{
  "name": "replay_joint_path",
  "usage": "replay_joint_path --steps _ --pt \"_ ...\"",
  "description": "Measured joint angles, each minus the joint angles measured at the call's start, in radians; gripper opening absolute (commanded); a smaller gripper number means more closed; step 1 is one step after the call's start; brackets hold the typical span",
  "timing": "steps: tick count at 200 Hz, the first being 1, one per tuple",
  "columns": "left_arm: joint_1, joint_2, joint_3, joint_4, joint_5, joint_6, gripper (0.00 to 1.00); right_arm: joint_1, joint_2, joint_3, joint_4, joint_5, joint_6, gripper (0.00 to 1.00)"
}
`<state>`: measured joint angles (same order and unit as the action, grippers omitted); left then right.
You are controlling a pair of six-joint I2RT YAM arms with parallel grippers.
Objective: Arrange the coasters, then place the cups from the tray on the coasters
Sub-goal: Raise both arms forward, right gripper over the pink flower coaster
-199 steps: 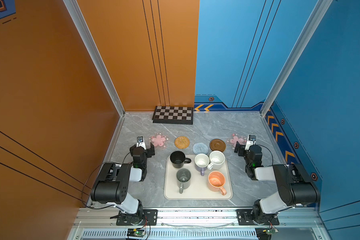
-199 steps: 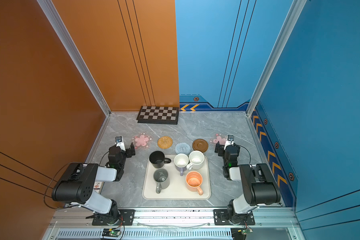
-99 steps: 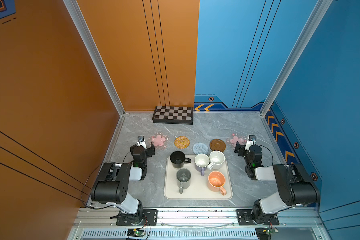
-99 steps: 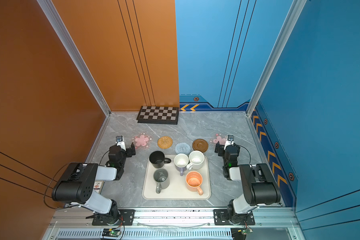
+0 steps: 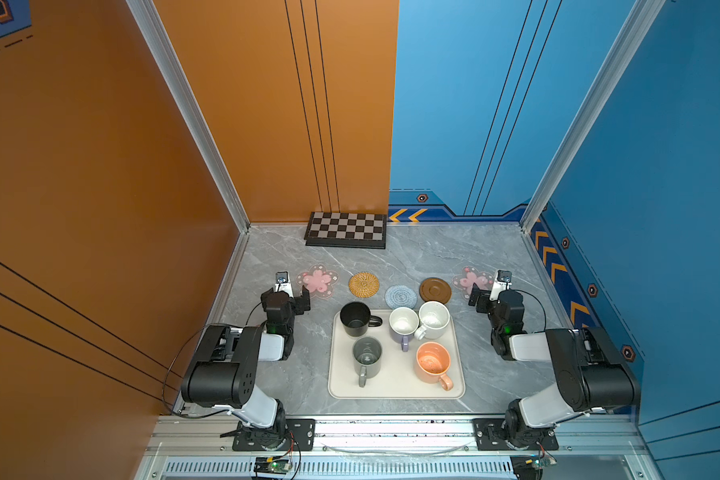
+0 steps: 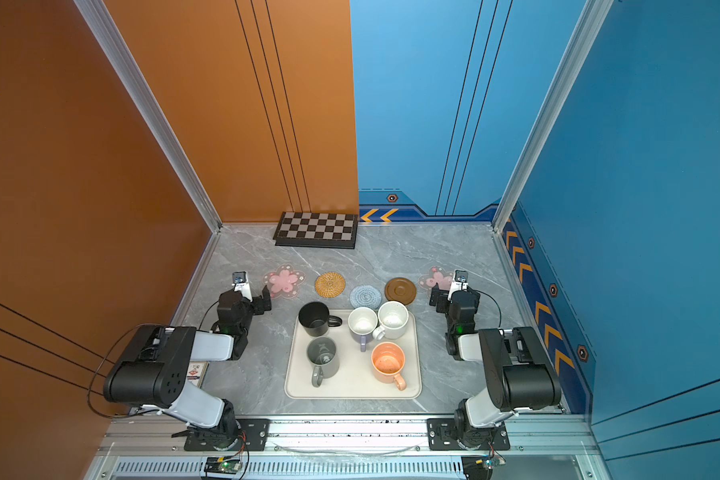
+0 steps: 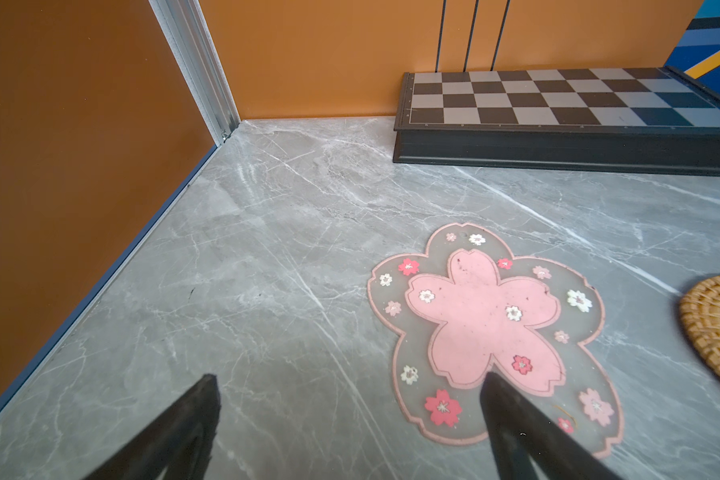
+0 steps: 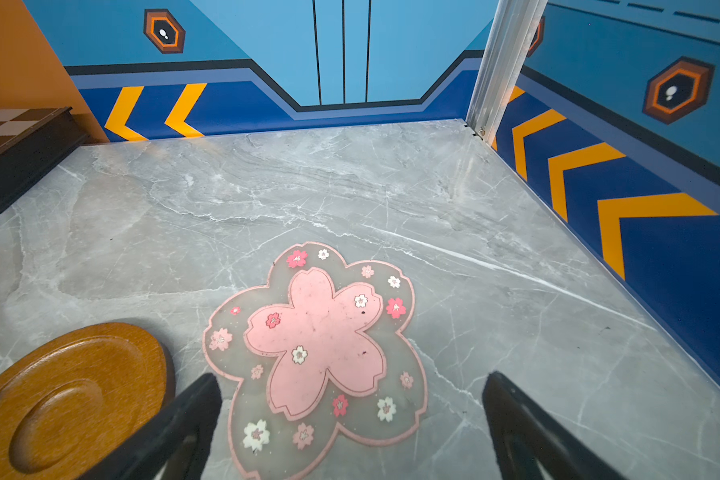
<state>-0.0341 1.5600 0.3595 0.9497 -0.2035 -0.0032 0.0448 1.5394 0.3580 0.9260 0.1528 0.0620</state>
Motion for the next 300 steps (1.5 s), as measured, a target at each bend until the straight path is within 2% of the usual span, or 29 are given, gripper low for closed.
replay_joint_path --steps 70,96,123,155,203,251,300 --pt "0.001 -0.008 0.005 -0.028 0.002 -0.005 0.98 -0.007 0.000 0.000 -0.003 -0.027 -0.006 1.00" --pt "0.001 -0.082 0.018 -0.113 -0.020 -0.012 0.98 -0.014 -0.014 0.027 -0.079 -0.019 -0.002 1.00" --pt "-0.011 -0.171 0.044 -0.192 -0.079 -0.012 0.98 -0.018 -0.109 0.070 -0.195 -0.006 0.007 1.00" --pt "-0.077 -0.257 0.118 -0.325 -0.180 -0.011 0.98 -0.019 -0.204 0.139 -0.346 0.031 0.040 1.00" --pt "-0.212 -0.378 0.198 -0.437 -0.316 0.023 0.98 -0.004 -0.287 0.272 -0.612 0.056 0.072 1.00" --pt "-0.260 -0.472 0.315 -0.620 -0.354 0.006 0.98 0.010 -0.379 0.359 -0.810 0.089 0.100 1.00" --pt "-0.318 -0.483 0.391 -0.808 -0.357 -0.005 0.98 0.022 -0.465 0.377 -0.922 0.107 0.112 1.00"
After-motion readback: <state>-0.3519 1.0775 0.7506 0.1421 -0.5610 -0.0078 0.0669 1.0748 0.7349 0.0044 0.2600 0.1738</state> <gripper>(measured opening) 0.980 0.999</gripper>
